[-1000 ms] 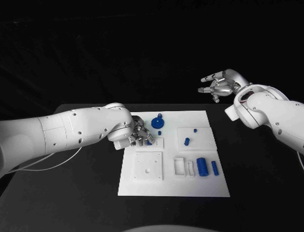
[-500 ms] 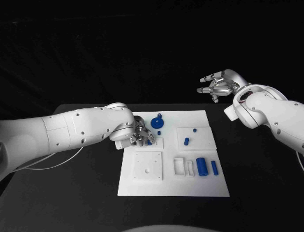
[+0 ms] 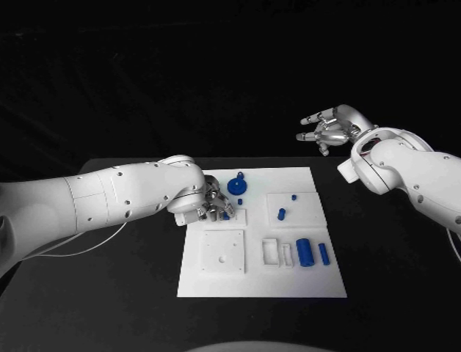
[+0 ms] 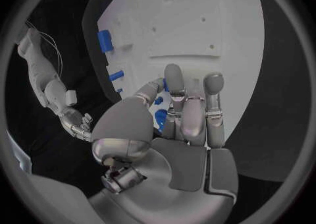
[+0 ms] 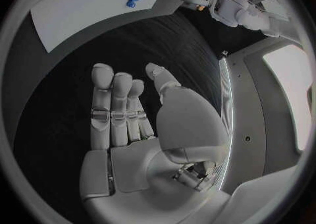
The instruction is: Assemble the parts on the task board
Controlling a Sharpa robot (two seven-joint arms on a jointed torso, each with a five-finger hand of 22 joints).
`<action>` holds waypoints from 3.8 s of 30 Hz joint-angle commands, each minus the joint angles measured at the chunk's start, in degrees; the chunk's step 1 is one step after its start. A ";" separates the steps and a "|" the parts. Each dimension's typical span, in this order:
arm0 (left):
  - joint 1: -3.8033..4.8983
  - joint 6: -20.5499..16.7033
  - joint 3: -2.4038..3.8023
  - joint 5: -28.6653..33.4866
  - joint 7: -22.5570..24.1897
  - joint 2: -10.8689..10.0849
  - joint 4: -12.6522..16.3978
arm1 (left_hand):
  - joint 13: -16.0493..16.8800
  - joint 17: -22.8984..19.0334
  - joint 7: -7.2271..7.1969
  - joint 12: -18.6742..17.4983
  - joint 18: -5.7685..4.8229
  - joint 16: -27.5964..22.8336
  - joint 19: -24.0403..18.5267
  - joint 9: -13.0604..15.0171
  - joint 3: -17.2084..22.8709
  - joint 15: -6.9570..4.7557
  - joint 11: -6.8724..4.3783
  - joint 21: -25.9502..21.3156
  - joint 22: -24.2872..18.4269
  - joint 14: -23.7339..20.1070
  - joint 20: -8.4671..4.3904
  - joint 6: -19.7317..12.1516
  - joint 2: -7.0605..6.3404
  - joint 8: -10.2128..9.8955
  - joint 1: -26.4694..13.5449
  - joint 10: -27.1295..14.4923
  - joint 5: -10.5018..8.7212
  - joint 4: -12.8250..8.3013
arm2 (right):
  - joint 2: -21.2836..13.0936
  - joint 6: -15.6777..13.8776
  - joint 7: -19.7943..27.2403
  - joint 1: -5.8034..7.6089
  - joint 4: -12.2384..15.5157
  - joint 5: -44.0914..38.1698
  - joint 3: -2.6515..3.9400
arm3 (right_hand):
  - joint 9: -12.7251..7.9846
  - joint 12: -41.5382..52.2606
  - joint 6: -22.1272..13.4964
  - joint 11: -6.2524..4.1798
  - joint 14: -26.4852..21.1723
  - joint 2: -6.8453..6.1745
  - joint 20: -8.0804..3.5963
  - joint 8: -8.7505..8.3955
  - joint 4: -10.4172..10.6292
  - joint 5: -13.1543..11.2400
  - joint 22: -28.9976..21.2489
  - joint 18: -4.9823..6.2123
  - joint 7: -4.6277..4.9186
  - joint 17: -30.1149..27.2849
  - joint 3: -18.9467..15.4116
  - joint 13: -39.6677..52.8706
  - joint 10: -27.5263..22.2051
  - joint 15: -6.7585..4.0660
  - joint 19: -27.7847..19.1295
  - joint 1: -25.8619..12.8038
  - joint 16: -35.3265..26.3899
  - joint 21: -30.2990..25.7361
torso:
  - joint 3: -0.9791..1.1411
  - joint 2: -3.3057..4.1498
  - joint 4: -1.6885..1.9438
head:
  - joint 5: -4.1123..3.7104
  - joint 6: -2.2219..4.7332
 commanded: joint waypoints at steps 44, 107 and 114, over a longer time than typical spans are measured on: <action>-0.35 -5.39 0.48 -1.72 2.76 -3.58 3.33 | -1.53 -0.21 -8.86 -0.11 -0.65 -0.56 1.29 0.08 -15.20 -0.79 -2.50 -3.65 2.64 0.01 -0.65 12.27 -11.21 0.22 -0.70 0.86 -21.98 24.50 | 0.03 0.43 0.24 -1.16 -0.68 0.18 0.02 | 0.00 -0.35 -0.74 -0.07 -0.16 0.07 0.02 -0.06 0.65 2.53 1.59 0.97 0.11 -0.58 1.12 -0.49 -0.29 0.02 2.17 -1.34 -0.53 -2.07 | -0.07 -0.11 0.06 | -0.55 0.80; 3.55 6.55 3.91 -3.87 6.75 5.57 -24.35 | -0.32 -12.95 -5.20 -9.37 -2.28 -7.95 1.20 -16.38 -16.13 -1.09 -0.85 -11.89 5.17 -3.94 -2.32 0.41 -10.55 -0.08 4.05 -0.23 -17.14 20.79 | -0.94 -0.44 -0.17 -1.30 0.24 -0.30 0.02 | 0.04 -0.34 -0.45 -0.12 -0.08 -0.30 0.00 -0.04 1.23 4.20 1.74 0.97 0.09 -0.54 0.55 -0.63 -0.26 0.02 2.26 -1.52 -0.53 -1.74 | -0.69 2.30 -0.96 | 0.85 2.99; 3.48 7.33 3.90 -3.88 6.77 5.70 -24.51 | -0.27 -13.00 -5.20 -9.41 -2.29 -7.92 1.24 -16.46 -16.17 -1.08 -0.84 -12.08 5.32 -3.96 -2.32 0.40 -10.34 -0.08 3.97 -0.25 -16.93 20.59 | -0.83 -0.44 -0.14 -1.30 0.23 -0.31 0.03 | 0.04 -0.34 -0.45 -0.12 -0.08 -0.30 0.00 -0.04 1.23 4.20 1.74 0.97 0.09 -0.54 0.55 -0.63 -0.26 0.02 2.26 -1.52 -0.53 -1.74 | -0.72 2.20 -1.07 | 0.91 2.79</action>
